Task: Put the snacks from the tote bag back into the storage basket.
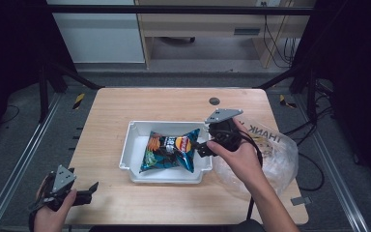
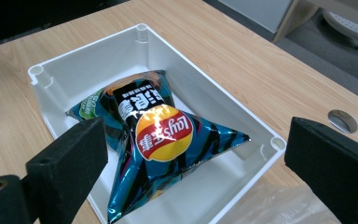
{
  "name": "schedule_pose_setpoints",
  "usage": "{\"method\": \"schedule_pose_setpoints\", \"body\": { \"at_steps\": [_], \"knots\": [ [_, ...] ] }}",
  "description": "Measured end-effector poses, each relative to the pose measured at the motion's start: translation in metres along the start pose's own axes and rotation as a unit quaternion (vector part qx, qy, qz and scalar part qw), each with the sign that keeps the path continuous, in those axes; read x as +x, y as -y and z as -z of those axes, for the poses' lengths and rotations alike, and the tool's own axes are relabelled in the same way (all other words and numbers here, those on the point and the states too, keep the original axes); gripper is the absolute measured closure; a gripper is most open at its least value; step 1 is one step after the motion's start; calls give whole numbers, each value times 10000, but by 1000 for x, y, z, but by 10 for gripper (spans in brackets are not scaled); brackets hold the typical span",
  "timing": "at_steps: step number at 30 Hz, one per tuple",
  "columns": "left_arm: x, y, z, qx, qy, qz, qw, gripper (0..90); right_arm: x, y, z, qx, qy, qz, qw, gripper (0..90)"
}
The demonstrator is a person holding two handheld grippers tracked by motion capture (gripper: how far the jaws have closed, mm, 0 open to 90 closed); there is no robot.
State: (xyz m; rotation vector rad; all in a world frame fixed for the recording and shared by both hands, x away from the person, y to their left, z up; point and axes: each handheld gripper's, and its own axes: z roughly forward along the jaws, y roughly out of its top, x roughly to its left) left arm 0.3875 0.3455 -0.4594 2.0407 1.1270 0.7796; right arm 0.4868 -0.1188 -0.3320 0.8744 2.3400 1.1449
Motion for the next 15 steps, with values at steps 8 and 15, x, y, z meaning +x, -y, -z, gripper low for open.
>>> {"method": "schedule_pose_setpoints", "body": {
  "at_steps": [8, 15],
  "knots": [
    [1, 1, 2, -26, -14, 41, 10000, 31, -5, 13, 12, -82, 233, -192, 9995, 63],
    [-1, 0, 2, -11, -4, -4, 10000, 30, -6, 21, 25, -218, 411, -288, 9985, 59]
  ]
}}
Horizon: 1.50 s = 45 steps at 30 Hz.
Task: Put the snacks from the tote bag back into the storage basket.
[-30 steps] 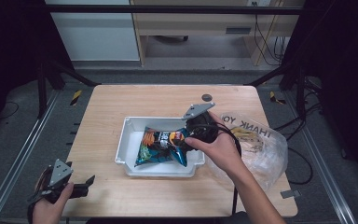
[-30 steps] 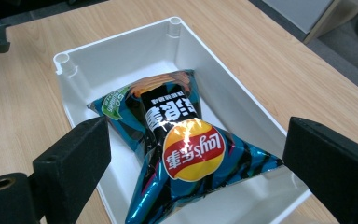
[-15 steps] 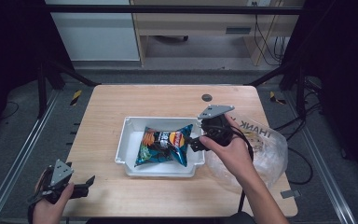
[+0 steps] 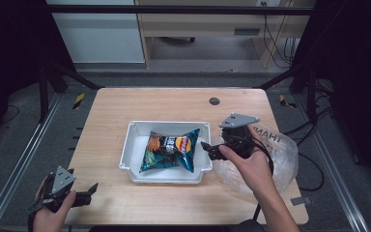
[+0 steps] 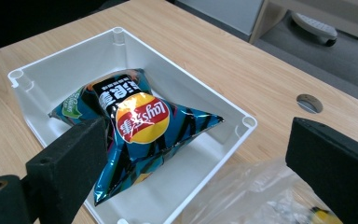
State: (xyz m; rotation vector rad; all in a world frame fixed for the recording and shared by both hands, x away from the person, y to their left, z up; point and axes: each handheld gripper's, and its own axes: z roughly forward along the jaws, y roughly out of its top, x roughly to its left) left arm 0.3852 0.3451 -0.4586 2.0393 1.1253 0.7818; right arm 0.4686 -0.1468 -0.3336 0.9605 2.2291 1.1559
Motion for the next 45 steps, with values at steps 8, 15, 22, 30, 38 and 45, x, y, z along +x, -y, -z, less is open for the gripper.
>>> {"method": "schedule_pose_setpoints", "body": {
  "at_steps": [8, 15, 22, 30, 38, 45],
  "knots": [
    [0, 0, 1, -4, -1, 5, 10000, 30, -4, 16, 14, -113, 250, -261, 9993, 60],
    [0, 1, 1, 9, 2, -5, 10000, 30, -10, 24, 23, -182, 611, -454, 9969, 57],
    [-2, 1, -1, 6, 5, 4, 10000, 30, -18, 32, 43, -294, 1049, -631, 9920, 57],
    [-1, 1, -1, 19, -15, 17, 10000, 30, -27, 43, 59, -351, 1371, -811, 9866, 58],
    [-1, 1, 0, 5, -11, 20, 10000, 30, -32, 65, 63, -217, 1678, -1045, 9800, 61],
    [-1, 1, 0, 17, -12, 17, 10000, 30, -38, 81, 56, 5, 1769, -1136, 9776, 73]
  ]
}}
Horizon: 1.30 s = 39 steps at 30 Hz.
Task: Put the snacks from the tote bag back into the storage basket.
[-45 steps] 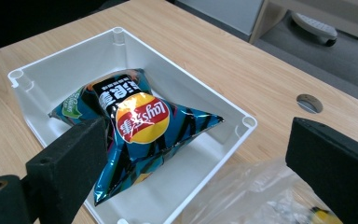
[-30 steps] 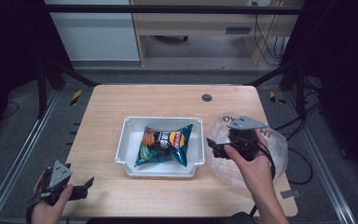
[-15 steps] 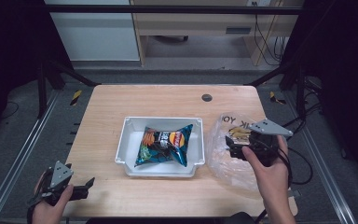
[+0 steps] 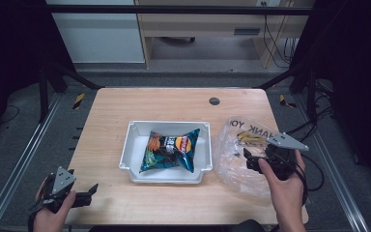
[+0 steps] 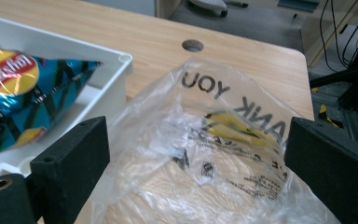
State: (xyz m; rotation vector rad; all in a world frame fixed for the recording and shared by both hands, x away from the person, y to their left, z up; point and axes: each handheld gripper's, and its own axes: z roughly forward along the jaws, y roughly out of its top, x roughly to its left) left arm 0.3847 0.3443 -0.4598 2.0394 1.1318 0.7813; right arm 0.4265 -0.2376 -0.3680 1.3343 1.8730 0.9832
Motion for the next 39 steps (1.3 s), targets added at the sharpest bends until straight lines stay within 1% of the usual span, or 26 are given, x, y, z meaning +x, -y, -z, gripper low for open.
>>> {"method": "schedule_pose_setpoints", "body": {
  "at_steps": [5, 8, 10, 13, 15, 17, 20, 21, 23, 25, 28, 29, 30, 32, 34, 37, 39],
  "knots": [
    [0, 0, 0, 4, -2, -6, 10000, 30, -3, 8, -7, 120, 17, -38, 9999, 75],
    [0, 0, 0, 21, 10, -13, 10000, 30, -5, 17, -14, 275, -14, -55, 9996, 84],
    [0, 0, 0, 18, 6, -21, 10000, 30, -5, 21, -18, 333, -63, -52, 9994, 91],
    [-1, 0, -1, 23, 11, -19, 10000, 30, -7, 25, -23, 404, -69, -42, 9992, 91],
    [-1, 0, -1, 46, 20, -39, 10000, 30, -8, 30, -28, 488, -87, -86, 9987, 91],
    [-1, 0, -1, 40, 18, -35, 10000, 30, -9, 32, -32, 522, -88, -78, 9986, 92],
    [-1, 0, -1, 35, 18, -18, 10000, 30, -11, 35, -38, 568, -114, -4, 9983, 97],
    [-1, 0, -1, 35, 18, -18, 10000, 30, -11, 36, -40, 596, -96, -28, 9982, 99],
    [-1, 0, -1, 35, 21, -14, 10000, 30, -12, 38, -44, 612, -132, 25, 9980, 102],
    [0, 0, -1, 44, 27, -13, 10000, 30, -12, 40, -48, 637, -147, 25, 9979, 104],
    [0, 0, -1, 41, 24, -20, 10000, 30, -11, 43, -55, 677, -159, 24, 9976, 107],
    [0, 0, -1, 41, 24, -20, 10000, 30, -11, 43, -55, 677, -159, 24, 9976, 107],
    [0, 0, -1, 33, 17, -12, 10000, 30, -10, 45, -60, 708, -164, 47, 9973, 107],
    [0, 0, -1, 35, 17, -13, 10000, 30, -9, 46, -62, 733, -185, 51, 9971, 107],
    [0, 0, -1, 47, 19, -22, 10000, 30, -7, 49, -69, 774, -206, 85, 9967, 107],
    [0, 0, -1, 50, 16, -29, 10000, 30, -5, 50, -74, 811, -231, 63, 9964, 107],
    [0, 0, -1, 52, 12, -14, 10000, 30, -3, 52, -82, 885, -240, 71, 9958, 106]
  ]
}}
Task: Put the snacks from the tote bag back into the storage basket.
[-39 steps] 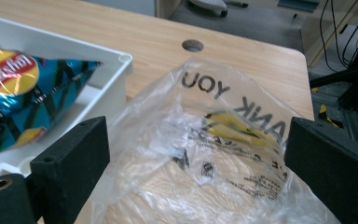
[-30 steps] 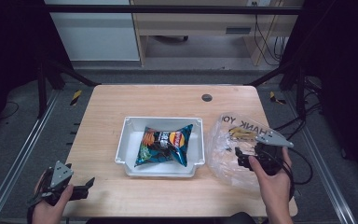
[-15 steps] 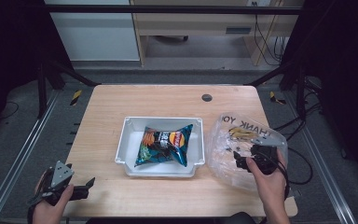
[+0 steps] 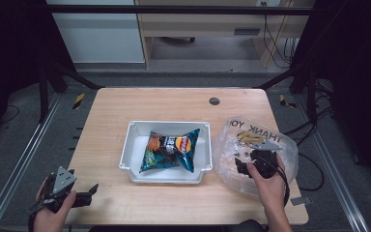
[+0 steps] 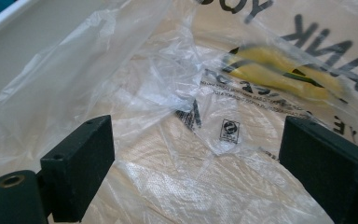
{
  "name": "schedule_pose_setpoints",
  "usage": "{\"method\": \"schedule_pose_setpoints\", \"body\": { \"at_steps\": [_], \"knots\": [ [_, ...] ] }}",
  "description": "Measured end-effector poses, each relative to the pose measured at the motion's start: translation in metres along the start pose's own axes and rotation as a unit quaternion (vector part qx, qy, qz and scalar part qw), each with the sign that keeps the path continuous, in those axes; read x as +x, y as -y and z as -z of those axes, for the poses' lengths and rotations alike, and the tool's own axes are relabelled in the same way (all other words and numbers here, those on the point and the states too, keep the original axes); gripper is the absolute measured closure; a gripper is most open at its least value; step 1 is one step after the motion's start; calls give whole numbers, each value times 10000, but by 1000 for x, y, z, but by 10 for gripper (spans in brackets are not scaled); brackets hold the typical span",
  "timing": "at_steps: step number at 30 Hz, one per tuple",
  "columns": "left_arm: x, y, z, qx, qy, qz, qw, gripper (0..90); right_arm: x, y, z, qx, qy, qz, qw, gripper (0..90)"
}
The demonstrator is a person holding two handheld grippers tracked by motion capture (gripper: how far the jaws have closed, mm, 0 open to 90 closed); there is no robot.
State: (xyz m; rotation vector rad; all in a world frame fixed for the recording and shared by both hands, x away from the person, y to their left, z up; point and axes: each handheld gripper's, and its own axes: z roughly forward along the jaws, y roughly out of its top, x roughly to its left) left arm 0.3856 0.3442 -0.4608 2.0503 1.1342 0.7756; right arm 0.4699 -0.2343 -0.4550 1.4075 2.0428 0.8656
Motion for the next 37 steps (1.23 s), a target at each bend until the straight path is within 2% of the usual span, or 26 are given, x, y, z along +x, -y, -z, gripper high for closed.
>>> {"method": "schedule_pose_setpoints", "body": {
  "at_steps": [10, 15, 23, 28, 29, 32, 37],
  "knots": [
    [1, 0, 0, 23, 5, 7, 10000, 30, 3, -2, -19, 97, 45, -113, 9999, 105],
    [2, 0, 0, 29, 2, 6, 10000, 30, 4, -3, -28, 181, 154, -176, 9996, 105],
    [3, 1, 0, 53, 0, -6, 10000, 30, 8, -1, -36, 150, 248, -274, 9992, 105],
    [3, 1, 0, 64, 2, -18, 10000, 30, 12, 1, -37, 140, 375, -212, 9990, 107],
    [3, 1, 0, 71, 2, -12, 10000, 30, 14, 1, -38, 213, 328, -108, 9992, 106],
    [4, 1, -1, 83, -1, -19, 10000, 30, 19, 4, -41, 354, 296, -5, 9989, 106],
    [4, 1, 0, 79, -21, -21, 10000, 30, 23, 4, -37, 246, 316, 90, 9992, 101]
  ]
}}
